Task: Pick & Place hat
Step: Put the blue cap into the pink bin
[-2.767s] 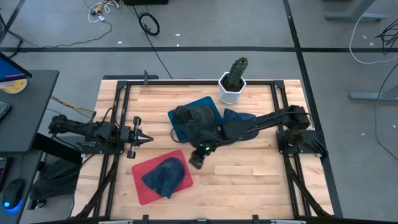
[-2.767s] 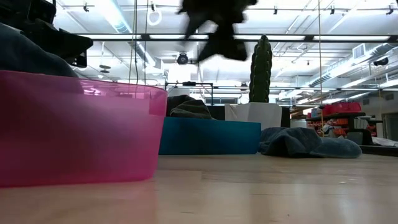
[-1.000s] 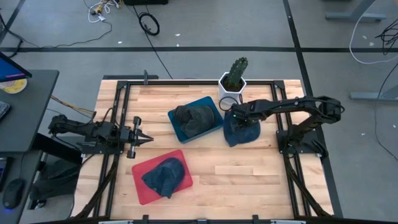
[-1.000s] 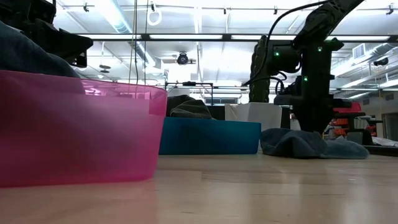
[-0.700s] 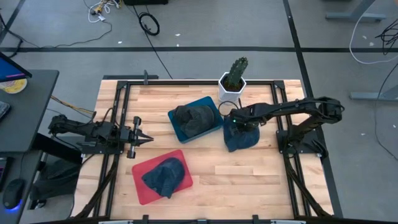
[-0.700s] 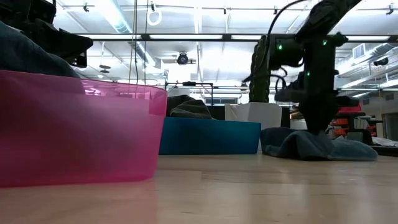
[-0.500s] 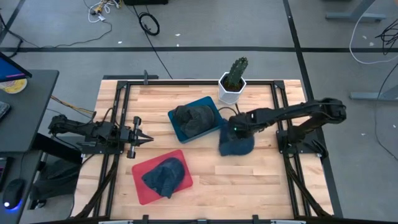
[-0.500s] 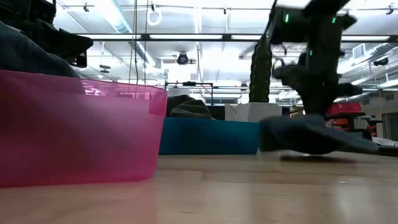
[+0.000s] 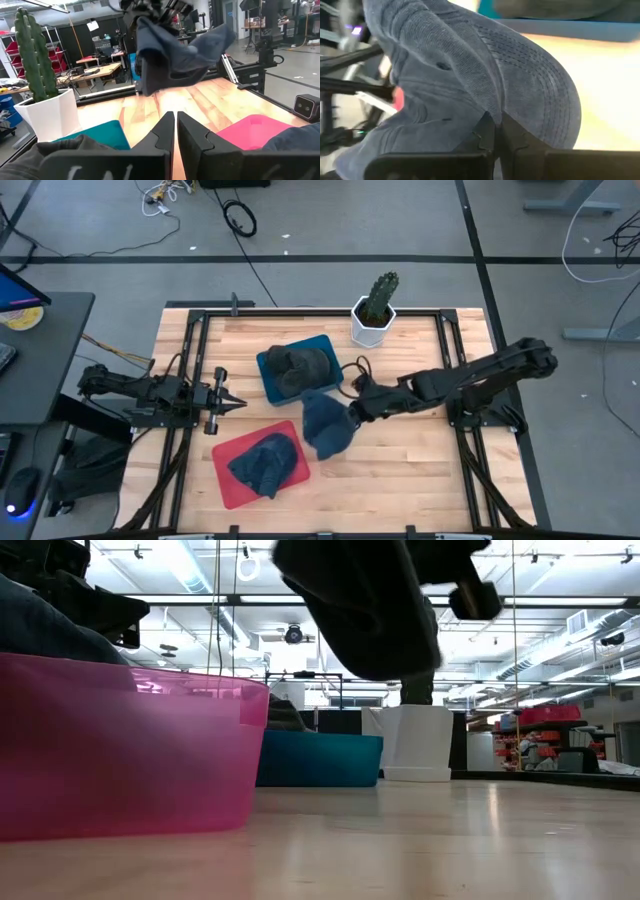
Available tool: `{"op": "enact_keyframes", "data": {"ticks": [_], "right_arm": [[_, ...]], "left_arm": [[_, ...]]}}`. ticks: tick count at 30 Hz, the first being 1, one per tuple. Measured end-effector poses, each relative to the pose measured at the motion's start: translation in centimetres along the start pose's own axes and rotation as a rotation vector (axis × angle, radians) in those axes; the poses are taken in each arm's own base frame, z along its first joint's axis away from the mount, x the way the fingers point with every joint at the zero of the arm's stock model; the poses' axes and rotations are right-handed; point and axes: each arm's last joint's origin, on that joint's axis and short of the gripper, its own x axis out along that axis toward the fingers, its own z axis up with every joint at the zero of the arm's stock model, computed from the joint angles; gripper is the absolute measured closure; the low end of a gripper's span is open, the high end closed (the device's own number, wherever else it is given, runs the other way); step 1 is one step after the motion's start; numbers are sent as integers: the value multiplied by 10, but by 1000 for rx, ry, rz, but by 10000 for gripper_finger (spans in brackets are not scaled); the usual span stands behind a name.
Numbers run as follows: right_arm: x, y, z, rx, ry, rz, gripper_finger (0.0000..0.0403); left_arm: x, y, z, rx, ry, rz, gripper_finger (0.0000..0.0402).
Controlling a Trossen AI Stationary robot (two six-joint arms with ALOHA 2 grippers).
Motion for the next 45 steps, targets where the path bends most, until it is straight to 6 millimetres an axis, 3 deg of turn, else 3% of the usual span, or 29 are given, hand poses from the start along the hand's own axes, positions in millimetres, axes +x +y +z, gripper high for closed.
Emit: {"op": "enact_keyframes", "data": {"ticks": [14,21,33,40,45], "right_arm": [[44,77,-9,-101,4,123,401],[78,96,-13,-136,31,114,401],[148,87,-21,-114,92,133,401],[158,67,-15,-101,128,-5,401],[162,65,-12,-111,125,7,398]], "left_arm": [[0,0,0,0,0,0,376],[0,0,0,0,0,0,376],[0,0,0,0,0,0,376],[0,0,0,0,0,0,376],[0,0,0,0,0,0,376]]}}
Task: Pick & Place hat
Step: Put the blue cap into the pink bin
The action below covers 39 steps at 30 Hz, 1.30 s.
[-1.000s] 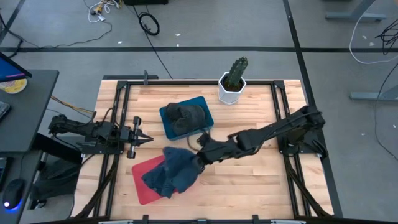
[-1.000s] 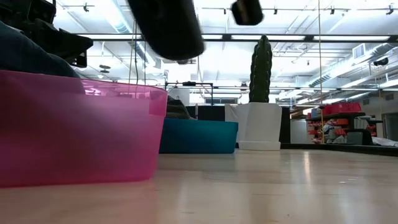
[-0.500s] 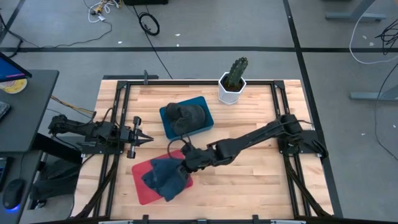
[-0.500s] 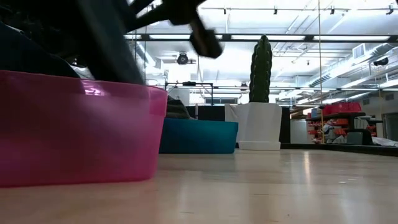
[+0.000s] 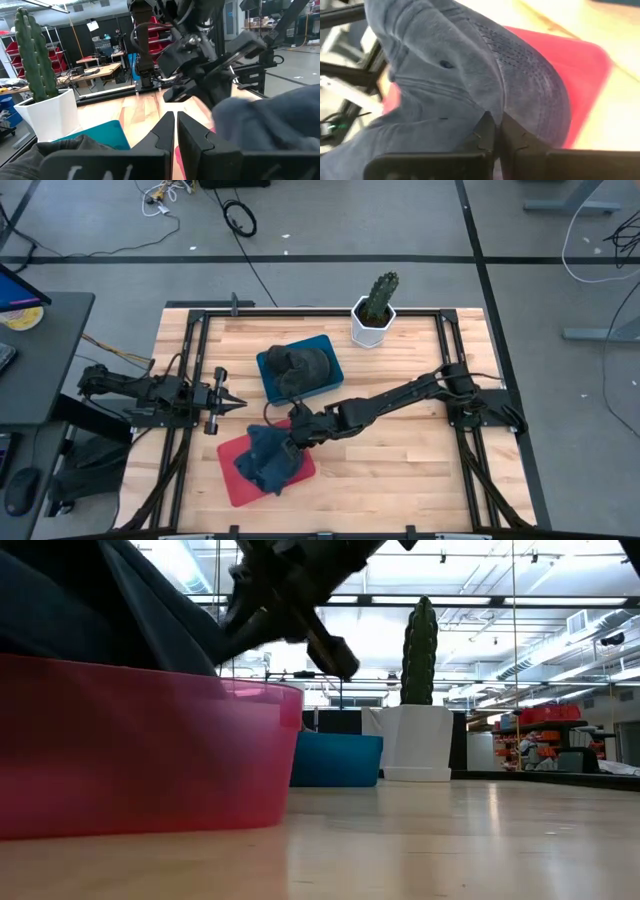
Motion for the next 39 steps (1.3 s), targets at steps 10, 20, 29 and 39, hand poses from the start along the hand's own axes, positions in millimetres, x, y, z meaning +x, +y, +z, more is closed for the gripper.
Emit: {"op": "enact_keyframes", "data": {"ticks": [10,20,29,39], "right_arm": [[1,11,5,-49,-27,139,315],[-4,22,16,-132,-134,241,203],[-7,32,7,-438,-222,245,250],[0,35,-8,-563,-228,221,396]], "left_arm": [[0,0,0,0,0,0,376],[0,0,0,0,0,-1,376],[0,0,0,0,0,0,376],[0,0,0,0,0,0,376]]}}
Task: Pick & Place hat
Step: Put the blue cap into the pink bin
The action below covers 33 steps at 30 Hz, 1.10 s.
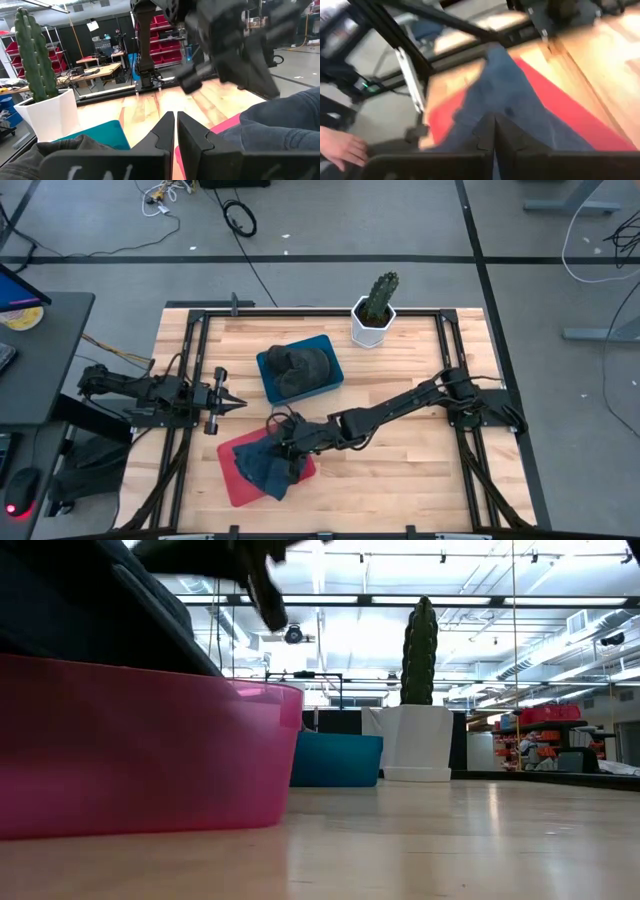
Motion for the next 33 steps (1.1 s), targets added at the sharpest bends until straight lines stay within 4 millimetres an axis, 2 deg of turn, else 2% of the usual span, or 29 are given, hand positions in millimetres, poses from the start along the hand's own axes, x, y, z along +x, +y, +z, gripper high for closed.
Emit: {"op": "enact_keyframes", "data": {"ticks": [8,11,19,24,28,33], "right_arm": [[48,-26,-43,81,81,40,401],[59,-35,-53,107,107,46,401],[60,-44,-53,140,137,14,402],[57,-55,-59,196,233,-70,403],[56,-56,-60,220,248,-90,403],[42,-53,-60,271,337,-156,403]], "left_arm": [[0,0,0,0,-1,0,376],[0,0,0,0,0,0,376],[0,0,0,0,0,0,376],[0,0,0,0,0,0,376],[0,0,0,0,0,0,376],[0,0,0,0,0,0,376]]}}
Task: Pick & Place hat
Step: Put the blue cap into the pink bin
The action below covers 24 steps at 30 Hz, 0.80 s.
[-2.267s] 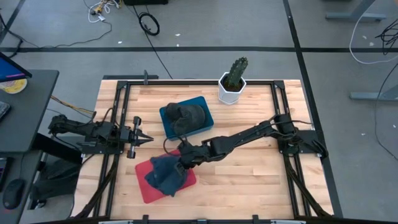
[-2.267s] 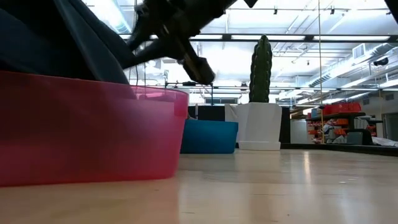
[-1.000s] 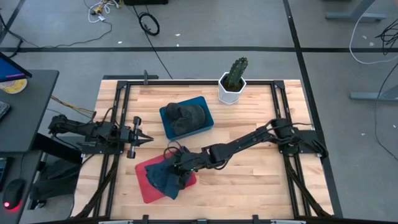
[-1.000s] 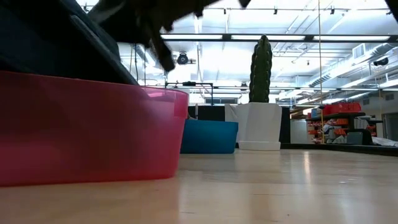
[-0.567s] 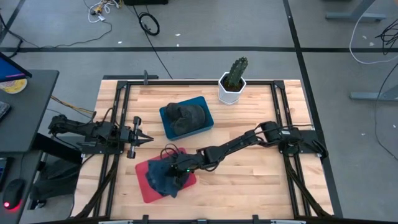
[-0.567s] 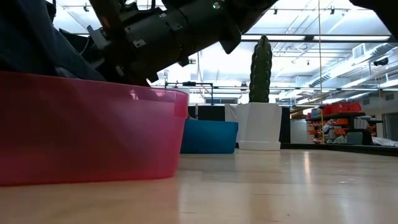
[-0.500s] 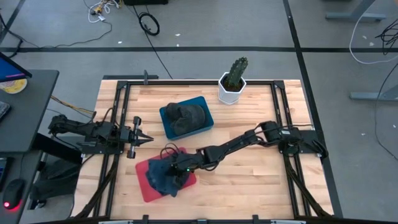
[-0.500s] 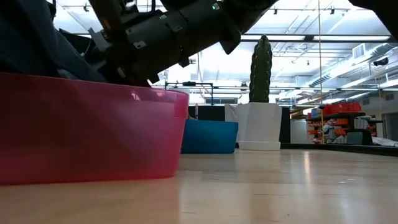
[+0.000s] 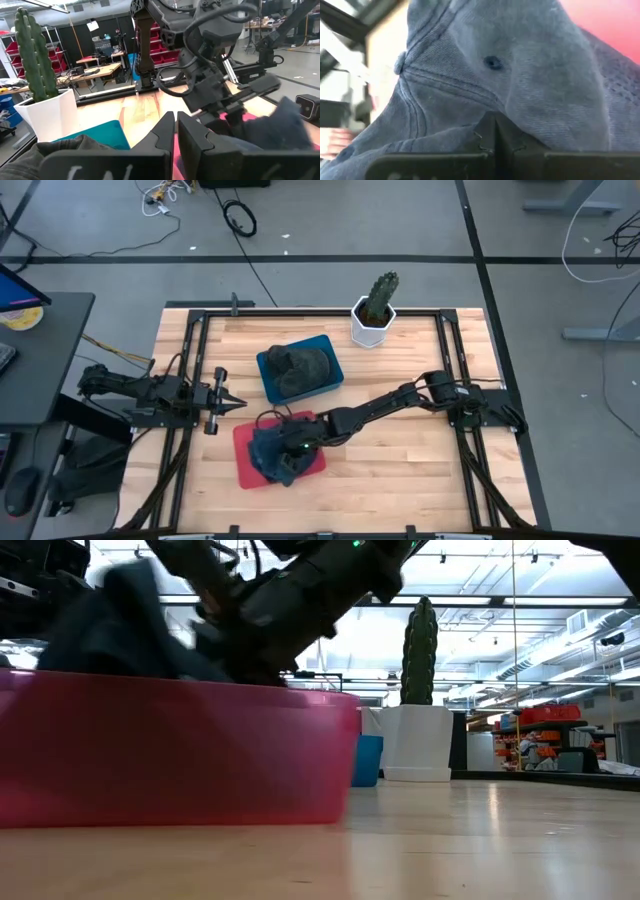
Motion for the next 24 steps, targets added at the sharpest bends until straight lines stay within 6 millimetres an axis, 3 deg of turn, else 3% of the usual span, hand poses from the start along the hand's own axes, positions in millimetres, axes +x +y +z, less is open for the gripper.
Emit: {"op": "enact_keyframes", "data": {"ticks": [11,24], "right_arm": [[-75,1,-9,-3,204,-275,403],[-67,2,-4,-97,172,-211,403]], "left_arm": [[0,0,0,0,0,0,376],[0,0,0,0,0,0,376]]}}
